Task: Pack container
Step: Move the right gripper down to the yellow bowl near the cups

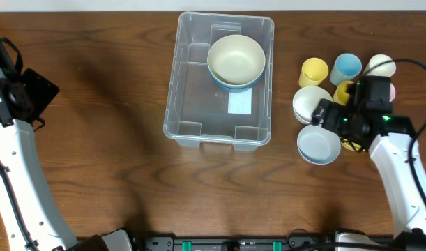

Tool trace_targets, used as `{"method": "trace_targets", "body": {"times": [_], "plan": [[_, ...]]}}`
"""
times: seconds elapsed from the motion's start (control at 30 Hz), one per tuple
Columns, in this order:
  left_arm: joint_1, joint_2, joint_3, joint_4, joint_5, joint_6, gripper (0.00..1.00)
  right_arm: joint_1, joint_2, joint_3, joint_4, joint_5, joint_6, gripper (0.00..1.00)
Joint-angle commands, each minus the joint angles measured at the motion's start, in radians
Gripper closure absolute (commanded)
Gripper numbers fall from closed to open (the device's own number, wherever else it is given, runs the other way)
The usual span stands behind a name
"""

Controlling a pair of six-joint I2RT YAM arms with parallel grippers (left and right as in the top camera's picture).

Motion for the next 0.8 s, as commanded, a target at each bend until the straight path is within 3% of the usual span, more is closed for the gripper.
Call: {"method": "trace_targets", "body": {"times": [0.0, 0.37, 0.47, 0.77], "plan": [[0.005, 0.001, 0.014, -0.003, -0.011, 0.013, 0.02, -0.089, 0.006, 0.018, -0.041, 0.051, 0.081, 0.01], [0.005, 0.001, 0.014, -0.003, -0.011, 0.013, 0.02, -0.386, 0.006, 0.018, -0.127, 0.066, 0.113, 0.01], [0.005, 0.001, 0.014, -0.003, -0.011, 0.013, 0.02, -0.409, 0.01, 0.017, -0.119, 0.084, 0.122, 0.07], [0.005, 0.001, 0.014, -0.003, -0.011, 0.013, 0.02, -0.414, 0.153, -0.031, -0.006, 0.107, 0.187, 0.09]]}}
